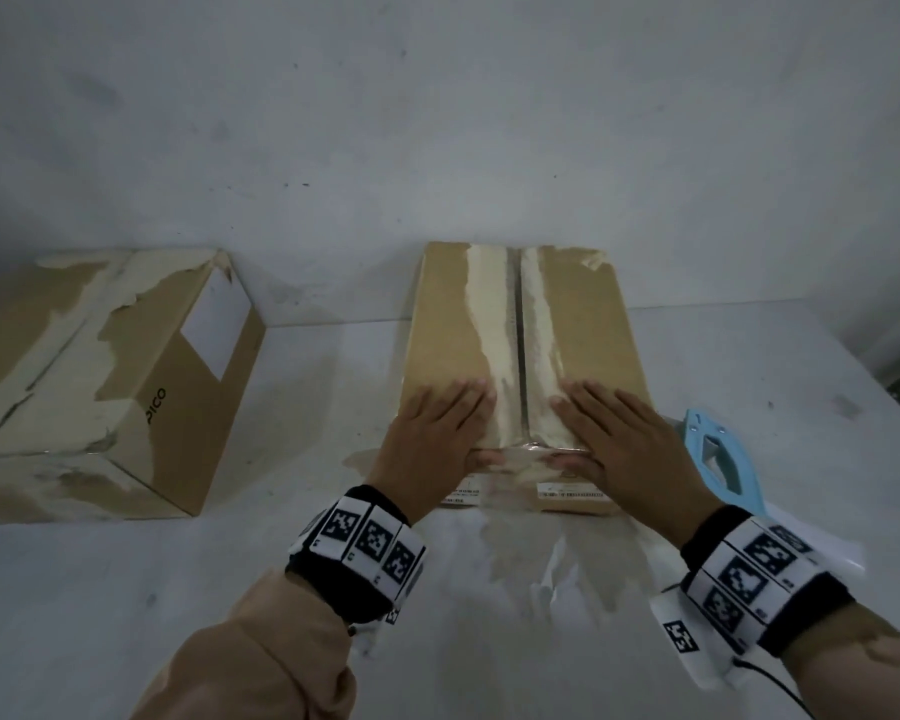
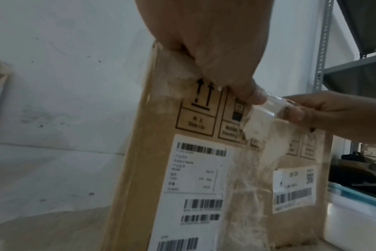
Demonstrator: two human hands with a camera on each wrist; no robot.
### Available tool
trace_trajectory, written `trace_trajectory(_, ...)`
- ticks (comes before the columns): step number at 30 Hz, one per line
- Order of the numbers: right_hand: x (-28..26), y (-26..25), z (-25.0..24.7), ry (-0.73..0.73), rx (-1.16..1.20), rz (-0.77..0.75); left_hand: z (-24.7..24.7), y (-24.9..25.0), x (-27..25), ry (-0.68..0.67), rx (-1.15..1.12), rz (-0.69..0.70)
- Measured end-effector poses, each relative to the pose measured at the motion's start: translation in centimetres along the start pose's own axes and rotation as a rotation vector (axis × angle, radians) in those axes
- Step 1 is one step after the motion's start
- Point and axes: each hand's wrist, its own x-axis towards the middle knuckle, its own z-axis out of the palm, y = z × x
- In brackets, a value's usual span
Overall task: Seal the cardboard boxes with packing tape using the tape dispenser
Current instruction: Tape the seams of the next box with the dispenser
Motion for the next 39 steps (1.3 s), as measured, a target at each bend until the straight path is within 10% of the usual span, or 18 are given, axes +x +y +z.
trace_trajectory(10, -3.0, 2.5, -1.1, -0.059, 0.178, 0.132, -2.1, -2.8, -2.8, 0.058, -0.014, -0.063)
trace_trajectory(18, 0.6, -2.5, -0.9, 0.132, 0.088, 0.355, -2.6, 2.2, 1.1, -0.001, -0.061, -0.431)
trace_trajectory(31, -2.5, 2.5, -1.5, 0.007, 0.641, 0.159, -1.8, -3.1, -2.5, 0.023, -0.363, -0.068)
trace_trajectory(39, -5.1, -0.4, -0.4, 0.429, 0.656, 0.671, -2.1, -2.0, -5.3, 0.256, -0.748, -0.642)
